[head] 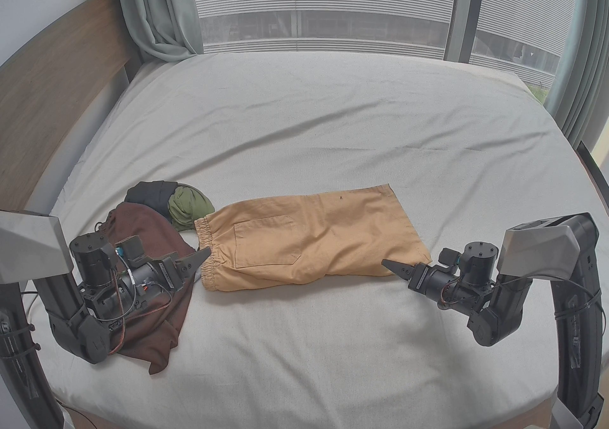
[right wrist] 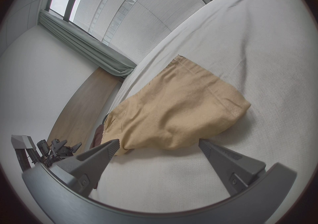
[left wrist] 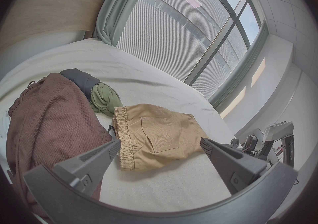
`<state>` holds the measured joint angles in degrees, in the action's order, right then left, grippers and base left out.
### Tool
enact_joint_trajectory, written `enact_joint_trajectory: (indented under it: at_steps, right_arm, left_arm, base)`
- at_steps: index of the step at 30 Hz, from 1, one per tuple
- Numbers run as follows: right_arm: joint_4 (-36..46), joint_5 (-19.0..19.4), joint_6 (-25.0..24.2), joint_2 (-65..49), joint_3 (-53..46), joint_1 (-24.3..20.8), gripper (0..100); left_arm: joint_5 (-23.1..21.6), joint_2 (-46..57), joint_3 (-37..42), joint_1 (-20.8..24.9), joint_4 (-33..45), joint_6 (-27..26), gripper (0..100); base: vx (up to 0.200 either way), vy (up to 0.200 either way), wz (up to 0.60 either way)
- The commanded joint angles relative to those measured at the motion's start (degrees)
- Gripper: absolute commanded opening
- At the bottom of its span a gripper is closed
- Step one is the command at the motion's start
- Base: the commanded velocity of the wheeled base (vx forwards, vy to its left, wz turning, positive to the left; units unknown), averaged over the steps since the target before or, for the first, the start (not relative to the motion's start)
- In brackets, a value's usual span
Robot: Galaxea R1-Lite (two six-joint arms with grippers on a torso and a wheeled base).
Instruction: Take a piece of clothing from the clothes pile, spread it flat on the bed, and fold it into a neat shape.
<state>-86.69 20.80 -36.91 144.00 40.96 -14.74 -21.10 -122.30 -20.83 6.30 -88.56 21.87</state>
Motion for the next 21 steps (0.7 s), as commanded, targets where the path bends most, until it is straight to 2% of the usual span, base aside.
enact_joint_trajectory:
  at_steps: [1,17,21]
  right_arm:
    - [0.03,-0.05,0.00,3.49,1.75,-0.20,100]
    - [0.29,-0.14,-0.35,4.72,4.30,-1.35,100]
    - [1.52,-1.20,-0.26,5.59,5.71,-2.05,100]
  left_arm:
    - [0.01,-0.49,-0.08,-0.06,-0.03,0.01,100]
    - [0.01,-0.58,0.00,-0.15,0.06,0.01,100]
    - [0.01,-0.93,-0.08,-0.15,0.06,0.01,100]
  base:
    - [0.000,0.000,0.00]
    - [0.000,0.000,0.00]
    - [0.000,0.000,0.00]
